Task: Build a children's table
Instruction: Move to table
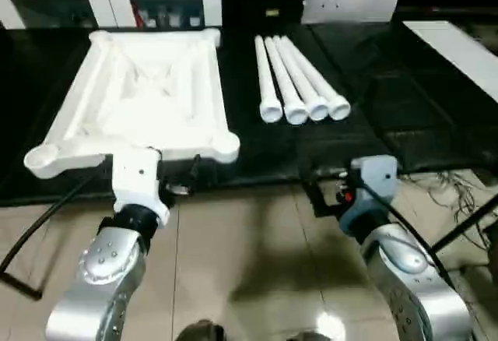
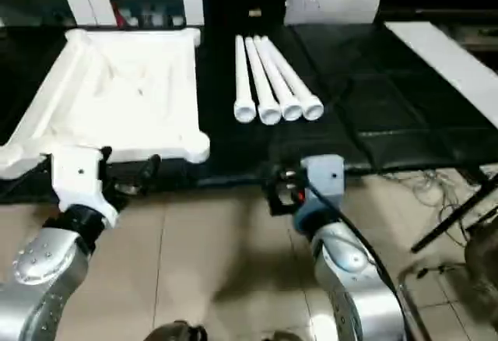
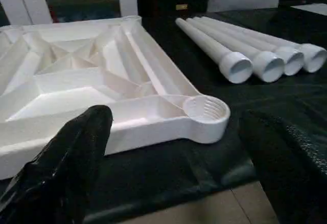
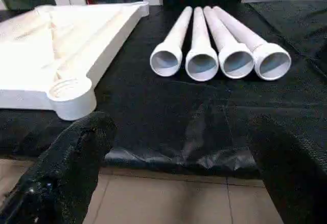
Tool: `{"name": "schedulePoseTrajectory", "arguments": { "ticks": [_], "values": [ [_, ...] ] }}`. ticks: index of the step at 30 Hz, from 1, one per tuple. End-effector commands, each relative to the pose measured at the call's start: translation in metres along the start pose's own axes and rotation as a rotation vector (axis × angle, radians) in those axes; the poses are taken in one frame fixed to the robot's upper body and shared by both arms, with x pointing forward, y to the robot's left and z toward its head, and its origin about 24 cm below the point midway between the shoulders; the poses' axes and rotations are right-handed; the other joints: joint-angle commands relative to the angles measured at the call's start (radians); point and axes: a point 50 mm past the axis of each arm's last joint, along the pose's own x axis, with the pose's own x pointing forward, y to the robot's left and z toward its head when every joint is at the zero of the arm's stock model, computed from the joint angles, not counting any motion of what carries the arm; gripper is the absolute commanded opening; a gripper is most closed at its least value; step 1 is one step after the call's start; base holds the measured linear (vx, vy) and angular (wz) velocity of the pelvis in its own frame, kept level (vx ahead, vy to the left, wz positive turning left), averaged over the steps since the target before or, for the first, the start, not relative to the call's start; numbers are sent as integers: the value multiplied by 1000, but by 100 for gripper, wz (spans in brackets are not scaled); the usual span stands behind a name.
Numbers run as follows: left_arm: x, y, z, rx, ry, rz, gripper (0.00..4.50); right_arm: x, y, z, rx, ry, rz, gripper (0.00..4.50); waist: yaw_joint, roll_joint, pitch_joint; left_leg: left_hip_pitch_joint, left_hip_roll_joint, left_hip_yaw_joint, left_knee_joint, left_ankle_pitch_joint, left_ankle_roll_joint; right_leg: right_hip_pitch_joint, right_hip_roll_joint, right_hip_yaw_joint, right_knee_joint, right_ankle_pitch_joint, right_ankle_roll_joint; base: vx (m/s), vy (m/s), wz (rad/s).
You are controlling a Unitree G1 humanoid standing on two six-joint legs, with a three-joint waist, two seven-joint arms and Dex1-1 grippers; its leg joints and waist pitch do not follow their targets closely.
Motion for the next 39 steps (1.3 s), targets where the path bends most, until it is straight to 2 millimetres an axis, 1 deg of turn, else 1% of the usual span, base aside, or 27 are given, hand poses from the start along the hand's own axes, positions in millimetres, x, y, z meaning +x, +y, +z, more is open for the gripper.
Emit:
{"name": "schedulePoseTrajectory", "arguments": {
  "ticks": [1,3,4,6,8,9,10,11,13,16,19,20,22,24,26,27,28,29,30,32,33,34,35,36,37,38,39],
  "values": [
    [0,0,0,12,6,39,437,-1,-3,6,-30,-2,-30,450,-14,4,-20,13,158,-99,-112,-391,-55,-5,-98,43,-109,-648,-155,-63,-26,-14],
    [0,-1,1,8,0,45,437,0,-4,6,-16,10,-33,450,-24,33,-26,26,202,-149,-196,-660,-165,9,-16,23,-31,-371,-80,-58,-28,-11],
    [0,-3,0,-7,4,38,437,0,-4,7,-20,11,-26,450,-24,36,-35,40,246,-185,-234,-656,-142,8,7,25,53,-165,-53,-53,-50,1],
    [-1,-3,0,-30,9,42,437,0,-3,8,-50,8,0,450,-13,31,-27,36,262,-185,-248,-538,-49,-18,30,32,116,-138,-43,-51,-76,3],
    [-2,-2,0,-39,15,49,437,0,-1,8,-80,5,26,450,3,24,-44,34,207,-137,-230,-549,29,-8,25,54,91,-197,-75,-73,-156,11],
    [-2,-1,0,-37,17,51,437,0,0,8,-83,5,35,450,13,-8,-57,20,139,-103,-186,-512,42,-9,-15,98,-8,-273,-123,-89,-212,-1],
    [-2,-1,1,-38,15,52,437,0,0,8,-80,7,41,450,29,-40,-55,-10,75,-28,-5,-239,55,-9,-152,135,-148,-567,-192,-57,-236,-17],
    [-3,1,2,-38,1,56,437,1,2,8,-80,10,47,450,47,-61,-53,-27,76,-32,27,62,68,-1,-145,158,-151,-683,-64,-57,-236,-17],
    [-3,2,4,-28,-16,68,437,1,3,8,-84,12,55,450,64,-50,-55,-38,102,-25,-24,91,35,8,-107,140,-106,-614,14,-14,-170,-20],
    [-3,4,5,-23,-16,75,437,3,4,9,-89,11,64,450,46,-40,-59,3,142,-8,-108,-65,28,-1,-26,85,-69,-323,-57,-7,-78,-5],
    [-3,5,8,-15,-23,68,437,5,5,10,-95,-1,74,450,41,-19,-53,40,166,-5,-124,-352,-3,-1,-22,79,-89,-511,-112,0,0,0],
    [-3,6,9,-15,-25,69,437,6,6,10,-88,-5,80,450,49,-30,-45,-3,148,-16,-134,-357,23,36,-37,56,-91,-537,-122,0,0,0],
    [-3,8,10,-16,-25,72,437,7,7,11,-90,-9,94,450,61,-26,-32,-25,120,-4,-97,-331,96,89,-93,26,-154,-802,-123,42,26,18],
    [-3,9,11,-11,-27,75,437,9,10,11,-102,-10,111,450,65,-13,-32,-19,130,3,-67,-209,146,121,-125,-3,-193,-808,-143,102,61,45],
    [-3,10,11,-10,-27,76,437,9,11,11,-103,-10,113,450,64,-2,-37,1,134,-1,-101,-183,171,142,-68,-56,-185,-635,-161,148,91,67],
    [-3,10,11,-8,-28,74,437,9,11,10,-105,-9,116,450,47,16,-49,56,133,-48,-137,-159,231,134,17,-86,-136,-434,-163,194,83,70],
    [-3,10,12,-7,-28,70,437,9,12,10,-108,-10,116,450,7,40,-65,192,160,-179,-143,-121,420,22,92,-77,7,-296,-118,240,76,65],
    [-3,10,12,-6,-28,66,437,9,13,10,-107,-9,117,450,-1,31,-82,238,192,-246,-108,23,574,-50,82,-30,87,-271,-72,240,76,65],
    [-2,10,11,-1,-23,54,437,8,13,9,-88,-9,111,450,3,20,-76,225,236,-180,-88,127,493,-102,46,18,126,-170,-24,203,52,70],
    [-2,9,12,-1,-24,42,437,8,13,9,-90,-10,104,450,12,16,-62,166,212,-137,-129,115,445,-94,54,19,156,-85,25,101,13,42],
    [-2,9,12,-1,-25,39,437,8,13,9,-91,-11,103,450,22,-4,-49,132,194,-94,-163,20,426,-92,51,28,147,-4,22,91,-3,6],
    [-2,9,12,-1,-25,34,437,8,13,9,-93,-12,101,450,20,-31,-46,130,153,-69,-165,-100,398,-72,26,61,55,45,-22,145,-51,-1],
    [0,3,13,1,-26,-51,437,7,10,8,-99,-9,74,450,38,-83,-56,95,63,-15,-106,-203,320,6,-26,161,-67,-121,-18,145,-51,-1],
    [0,2,12,2,-24,-68,437,7,9,8,-99,-7,67,450,60,-97,-47,80,15,7,-10,-181,282,38,-76,217,-124,-403,0,152,-115,8],
    [1,1,12,4,-24,-87,437,6,8,8,-101,-6,58,450,66,-84,-53,70,17,-1,81,-102,201,54,-120,264,-152,-738,-87,155,-92,3],
    [1,0,12,5,-24,-91,437,6,8,8,-101,-6,56,450,68,-70,-50,18,33,-23,94,-41,129,98,-114,251,-123,-719,-151,155,-92,3],
    [2,-2,11,9,-17,-117,437,6,5,8,-106,-10,38,450,62,-69,-49,10,39,-27,96,-31,108,100,-107,245,-117,-668,-178,159,-37,-8]
  ]
}}
